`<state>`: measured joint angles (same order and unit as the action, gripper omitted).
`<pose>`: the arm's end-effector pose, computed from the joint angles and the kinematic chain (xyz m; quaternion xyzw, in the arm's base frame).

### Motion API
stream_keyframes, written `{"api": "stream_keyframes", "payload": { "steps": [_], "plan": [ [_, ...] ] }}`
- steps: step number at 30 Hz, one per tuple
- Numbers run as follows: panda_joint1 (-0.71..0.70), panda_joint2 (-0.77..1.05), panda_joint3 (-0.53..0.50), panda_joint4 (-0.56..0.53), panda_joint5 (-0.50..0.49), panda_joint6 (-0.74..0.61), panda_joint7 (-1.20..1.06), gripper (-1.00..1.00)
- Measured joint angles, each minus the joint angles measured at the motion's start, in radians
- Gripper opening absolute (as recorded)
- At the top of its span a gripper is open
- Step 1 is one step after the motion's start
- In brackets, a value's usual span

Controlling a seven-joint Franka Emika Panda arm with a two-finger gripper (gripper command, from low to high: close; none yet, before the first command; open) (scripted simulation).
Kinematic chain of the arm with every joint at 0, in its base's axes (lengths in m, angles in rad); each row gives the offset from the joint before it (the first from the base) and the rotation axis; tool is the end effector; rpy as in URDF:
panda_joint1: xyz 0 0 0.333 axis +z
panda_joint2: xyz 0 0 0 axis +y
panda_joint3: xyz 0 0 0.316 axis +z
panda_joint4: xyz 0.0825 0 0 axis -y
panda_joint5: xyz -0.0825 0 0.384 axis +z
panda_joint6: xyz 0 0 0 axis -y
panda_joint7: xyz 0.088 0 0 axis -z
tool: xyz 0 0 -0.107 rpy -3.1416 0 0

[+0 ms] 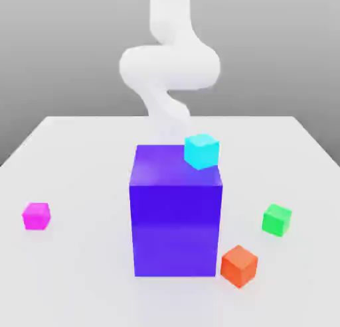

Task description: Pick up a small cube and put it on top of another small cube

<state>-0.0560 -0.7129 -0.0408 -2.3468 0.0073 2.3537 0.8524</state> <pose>0.3788 -0.0417 0.6614 -0.8317 0.4291 -0.3206 0.1461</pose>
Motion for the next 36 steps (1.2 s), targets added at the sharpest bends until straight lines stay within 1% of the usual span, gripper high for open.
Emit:
{"api": "stream_keyframes", "payload": {
  "steps": [15, 17, 18, 21, 22, 24, 28, 29, 34, 35, 36],
  "plan": [
    [-0.344, 0.553, -0.27, -0.289, 0.058, 0.338, 0.321, 0.0],
    [-0.386, 0.626, -0.31, -0.327, 0.071, 0.382, 0.359, 0.0],
    [-0.429, 0.663, -0.331, -0.346, 0.078, 0.404, 0.378, 0.0],
    [-0.492, 0.773, -0.369, -0.398, 0.11, 0.47, 0.423, 0.0],
    [-0.504, 0.809, -0.36, -0.402, 0.14, 0.494, 0.411, 0.0],
    [-0.544, 0.879, -0.309, -0.394, 0.216, 0.543, 0.361, 0.0],
    [-0.682, 1.013, -0.141, -0.364, 0.351, 0.645, 0.261, 0.0],
    [-0.707, 1.035, -0.112, -0.359, 0.368, 0.662, 0.247, -1.0],
    [-0.707, 1.035, -0.112, -0.358, 0.366, 0.663, 0.25, -1.0],
    [-0.719, 1.046, -0.098, -0.356, 0.375, 0.672, 0.243, -1.0],
    [-0.708, 1.035, -0.111, -0.359, 0.366, 0.663, 0.25, -1.0]
  ]
}}
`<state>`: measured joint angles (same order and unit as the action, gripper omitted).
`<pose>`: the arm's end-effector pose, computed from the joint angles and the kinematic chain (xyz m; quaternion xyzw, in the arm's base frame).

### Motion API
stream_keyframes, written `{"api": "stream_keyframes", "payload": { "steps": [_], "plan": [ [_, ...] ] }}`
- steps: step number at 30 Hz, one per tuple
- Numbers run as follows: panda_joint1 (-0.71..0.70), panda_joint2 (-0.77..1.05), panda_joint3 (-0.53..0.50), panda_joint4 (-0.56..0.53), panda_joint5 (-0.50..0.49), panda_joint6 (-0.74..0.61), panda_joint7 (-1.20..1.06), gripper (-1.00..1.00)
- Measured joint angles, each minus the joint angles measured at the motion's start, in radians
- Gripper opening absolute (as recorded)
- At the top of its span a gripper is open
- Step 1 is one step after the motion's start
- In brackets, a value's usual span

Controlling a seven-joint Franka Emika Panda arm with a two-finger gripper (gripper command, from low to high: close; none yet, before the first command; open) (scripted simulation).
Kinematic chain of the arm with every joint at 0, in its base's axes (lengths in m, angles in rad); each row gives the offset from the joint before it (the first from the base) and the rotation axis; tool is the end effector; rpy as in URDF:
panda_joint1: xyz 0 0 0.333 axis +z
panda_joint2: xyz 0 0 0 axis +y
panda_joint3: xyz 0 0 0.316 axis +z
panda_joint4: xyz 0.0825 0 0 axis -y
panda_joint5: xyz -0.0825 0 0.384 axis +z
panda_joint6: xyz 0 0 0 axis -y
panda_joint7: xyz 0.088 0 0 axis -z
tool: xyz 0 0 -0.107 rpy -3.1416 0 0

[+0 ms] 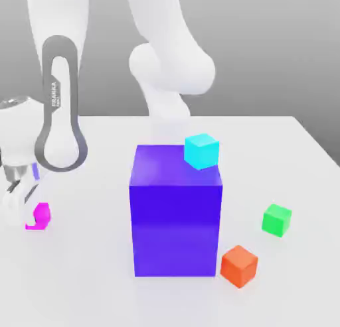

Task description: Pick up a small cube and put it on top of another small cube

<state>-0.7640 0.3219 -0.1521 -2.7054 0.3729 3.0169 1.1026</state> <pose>0.2087 -0.3274 0.1290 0.3711 -0.9286 0.0011 0.0010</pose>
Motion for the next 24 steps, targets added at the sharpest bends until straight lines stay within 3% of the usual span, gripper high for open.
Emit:
{"api": "stream_keyframes", "payload": {
  "steps": [7, 11, 24],
  "plan": [
    [0.126, -0.212, -0.178, -0.047, -0.246, -0.156, 0.182, -1.0],
    [0.22, -0.255, -0.106, -0.016, -0.263, -0.179, 0.14, -1.0],
    [0.668, -0.348, 0.124, 0.029, -0.192, -0.221, -0.105, -1.0]
  ]
}}
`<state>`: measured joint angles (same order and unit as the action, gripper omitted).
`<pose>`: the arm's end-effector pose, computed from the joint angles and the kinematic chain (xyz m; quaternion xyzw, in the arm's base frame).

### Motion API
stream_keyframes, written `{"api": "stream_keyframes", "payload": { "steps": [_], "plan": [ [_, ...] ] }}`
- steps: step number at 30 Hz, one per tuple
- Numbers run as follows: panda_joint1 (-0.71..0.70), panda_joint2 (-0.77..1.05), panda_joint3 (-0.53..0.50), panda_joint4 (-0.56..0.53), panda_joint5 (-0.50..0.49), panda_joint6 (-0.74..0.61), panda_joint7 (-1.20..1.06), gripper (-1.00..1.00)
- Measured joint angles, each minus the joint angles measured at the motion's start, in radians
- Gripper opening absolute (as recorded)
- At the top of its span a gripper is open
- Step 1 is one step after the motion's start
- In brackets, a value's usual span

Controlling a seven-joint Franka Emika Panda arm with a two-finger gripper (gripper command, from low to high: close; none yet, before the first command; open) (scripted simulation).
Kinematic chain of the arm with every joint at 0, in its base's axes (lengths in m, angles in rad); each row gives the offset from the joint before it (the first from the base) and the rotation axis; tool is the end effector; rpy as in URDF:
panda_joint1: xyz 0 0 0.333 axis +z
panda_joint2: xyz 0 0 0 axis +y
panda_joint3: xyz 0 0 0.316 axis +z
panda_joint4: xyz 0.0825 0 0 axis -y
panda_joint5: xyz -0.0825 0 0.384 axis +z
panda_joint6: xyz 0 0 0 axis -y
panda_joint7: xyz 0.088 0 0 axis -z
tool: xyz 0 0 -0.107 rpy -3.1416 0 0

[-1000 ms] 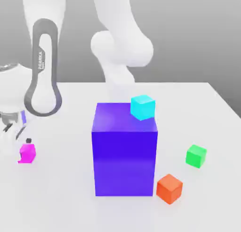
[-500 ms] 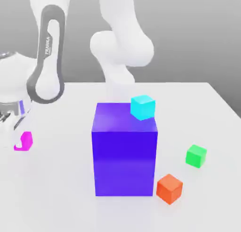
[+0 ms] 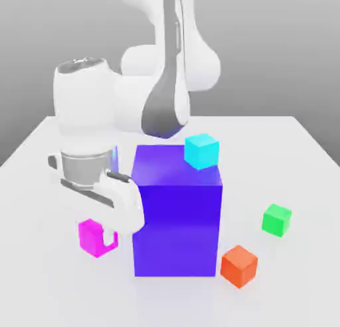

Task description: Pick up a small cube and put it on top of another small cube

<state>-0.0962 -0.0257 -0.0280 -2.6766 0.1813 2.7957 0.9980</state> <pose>0.4256 -0.0615 0.2577 -0.7969 0.5986 -0.0495 0.0641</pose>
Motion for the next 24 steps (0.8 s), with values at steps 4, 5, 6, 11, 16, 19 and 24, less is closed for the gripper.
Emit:
{"api": "stream_keyframes", "payload": {
  "steps": [4, 5, 6, 11, 16, 19, 24],
  "plan": [
    [0.146, -0.031, 0.06, 0.007, 0.02, -0.015, -0.072, -1.0],
    [0.18, -0.039, 0.076, 0.009, 0.026, -0.018, -0.091, -1.0],
    [0.211, -0.046, 0.094, 0.011, 0.031, -0.023, -0.109, -1.0],
    [0.365, -0.098, 0.2, -0.023, 0.047, -0.049, -0.182, -1.0],
    [0.545, -0.176, 0.353, -0.143, 0.041, -0.096, -0.218, -1.0],
    [0.59, -0.201, 0.419, -0.214, 0.011, -0.109, -0.197, -1.0],
    [0.506, -0.126, 0.475, -0.225, -0.158, -0.053, -0.077, -1.0]
  ]
}}
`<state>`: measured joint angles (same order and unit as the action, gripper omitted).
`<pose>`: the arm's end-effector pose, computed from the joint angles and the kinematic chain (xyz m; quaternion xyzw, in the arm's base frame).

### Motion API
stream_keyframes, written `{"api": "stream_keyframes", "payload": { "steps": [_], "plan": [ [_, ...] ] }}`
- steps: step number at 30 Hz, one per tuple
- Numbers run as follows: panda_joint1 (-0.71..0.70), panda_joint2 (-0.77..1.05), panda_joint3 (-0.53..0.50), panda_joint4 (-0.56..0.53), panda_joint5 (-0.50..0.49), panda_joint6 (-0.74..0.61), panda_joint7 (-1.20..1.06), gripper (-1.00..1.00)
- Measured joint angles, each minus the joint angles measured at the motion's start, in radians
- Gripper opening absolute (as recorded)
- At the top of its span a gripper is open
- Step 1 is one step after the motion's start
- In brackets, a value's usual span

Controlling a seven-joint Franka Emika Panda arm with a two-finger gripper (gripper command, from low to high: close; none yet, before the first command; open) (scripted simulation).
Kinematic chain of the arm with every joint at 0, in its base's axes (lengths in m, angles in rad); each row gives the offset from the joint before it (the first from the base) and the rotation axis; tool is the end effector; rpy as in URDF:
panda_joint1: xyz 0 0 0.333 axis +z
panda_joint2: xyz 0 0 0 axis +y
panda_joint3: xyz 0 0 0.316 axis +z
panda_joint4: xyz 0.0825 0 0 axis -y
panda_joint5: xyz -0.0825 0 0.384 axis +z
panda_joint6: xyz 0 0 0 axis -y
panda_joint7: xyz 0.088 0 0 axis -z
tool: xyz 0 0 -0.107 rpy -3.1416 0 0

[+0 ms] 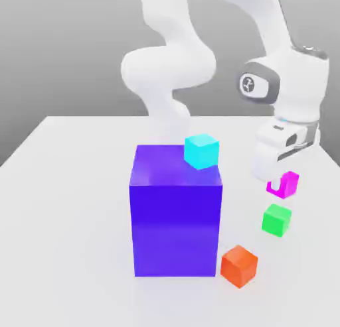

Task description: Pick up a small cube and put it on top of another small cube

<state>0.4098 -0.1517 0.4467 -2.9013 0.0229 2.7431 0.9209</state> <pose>0.2316 0.2523 0.2222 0.9985 -0.0454 0.0155 0.0258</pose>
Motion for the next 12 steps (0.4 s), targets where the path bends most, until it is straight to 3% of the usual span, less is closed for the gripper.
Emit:
{"api": "stream_keyframes", "payload": {
  "steps": [7, 12],
  "plan": [
    [-0.074, 0.12, 0.014, 0.009, -0.214, 0.088, 0.15, -1.0],
    [-0.077, 0.189, 0.009, 0.011, -0.255, 0.158, 0.179, -1.0]
  ]
}}
